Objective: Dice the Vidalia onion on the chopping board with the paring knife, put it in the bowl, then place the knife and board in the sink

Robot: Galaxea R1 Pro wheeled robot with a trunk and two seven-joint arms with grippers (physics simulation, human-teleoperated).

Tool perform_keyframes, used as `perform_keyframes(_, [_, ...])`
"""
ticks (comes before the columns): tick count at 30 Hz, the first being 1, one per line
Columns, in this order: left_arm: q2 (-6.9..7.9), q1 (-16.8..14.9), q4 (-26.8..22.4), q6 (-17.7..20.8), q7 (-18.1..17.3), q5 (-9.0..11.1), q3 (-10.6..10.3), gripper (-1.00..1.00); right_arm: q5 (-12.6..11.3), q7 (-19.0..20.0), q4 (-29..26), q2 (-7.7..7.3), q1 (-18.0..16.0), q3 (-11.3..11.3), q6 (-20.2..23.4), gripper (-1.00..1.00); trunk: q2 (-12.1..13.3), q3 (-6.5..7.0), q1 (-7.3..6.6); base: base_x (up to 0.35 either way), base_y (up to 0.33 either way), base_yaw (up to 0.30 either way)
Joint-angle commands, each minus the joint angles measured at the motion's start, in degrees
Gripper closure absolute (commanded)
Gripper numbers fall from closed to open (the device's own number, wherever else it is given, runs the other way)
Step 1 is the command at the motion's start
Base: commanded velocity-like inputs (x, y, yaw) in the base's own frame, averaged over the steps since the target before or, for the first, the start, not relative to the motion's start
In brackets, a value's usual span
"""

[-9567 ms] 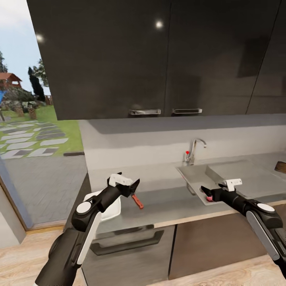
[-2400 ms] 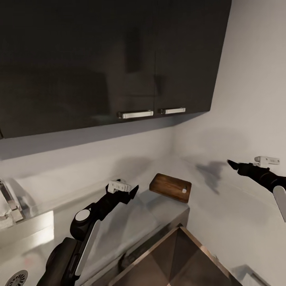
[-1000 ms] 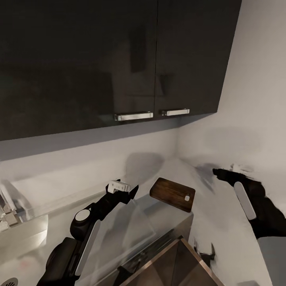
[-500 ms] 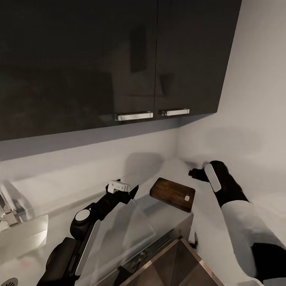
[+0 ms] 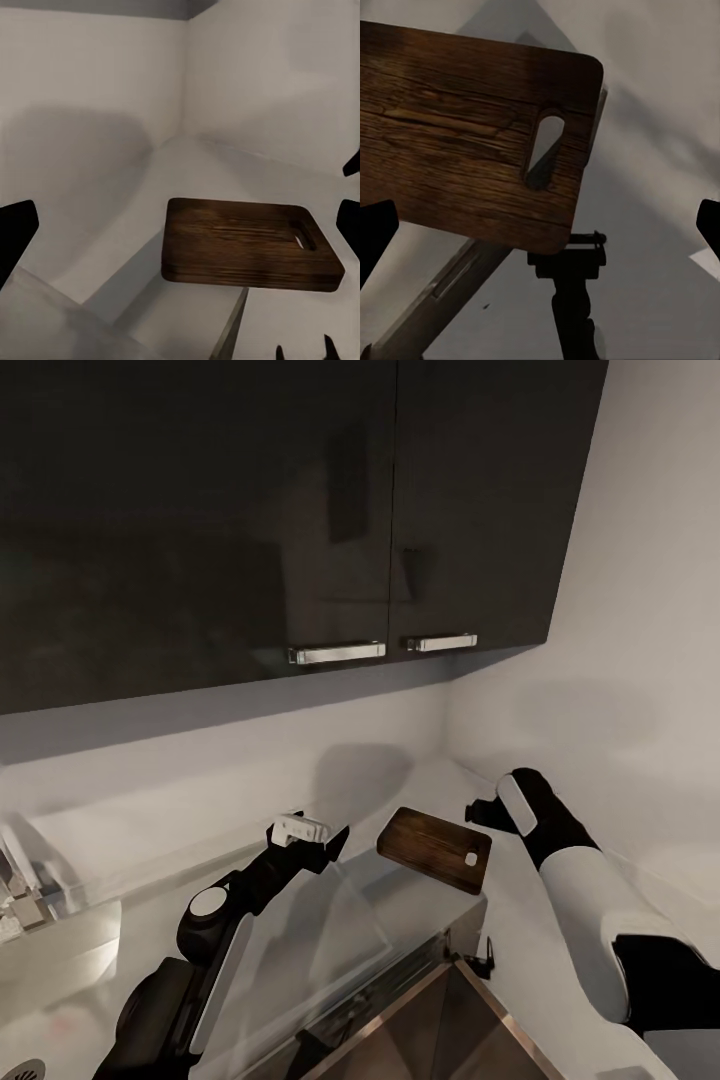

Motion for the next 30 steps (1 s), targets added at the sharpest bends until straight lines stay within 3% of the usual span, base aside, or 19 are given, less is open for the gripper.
perform_keyframes(1, [-0.03,0.0,0.0,0.4,-0.2,0.2,0.1,-1.00,-0.6,-0.5,0.0,0.00,0.0,0.0,0.1,-1.00,0.0,-0.03,0.02,0.000,0.000,0.000])
perform_keyframes(11, [-0.04,0.0,0.0,0.4,-0.2,0.2,0.1,-1.00,-0.7,-0.5,0.2,0.02,-0.1,-0.3,0.4,-1.00,0.0,-0.03,0.02,0.000,0.000,0.000])
perform_keyframes(19, [-0.04,0.0,0.0,0.4,-0.2,0.2,0.0,-1.00,-0.7,-0.4,-0.1,-0.30,-0.1,-6.3,0.3,-1.00,0.0,-0.03,0.02,0.000,0.000,0.000])
perform_keyframes(30, [-0.04,0.0,0.0,0.4,-0.2,0.2,0.0,-1.00,-0.7,-0.6,-0.3,-0.42,-0.1,-7.8,0.3,-1.00,0.0,-0.03,0.02,0.000,0.000,0.000])
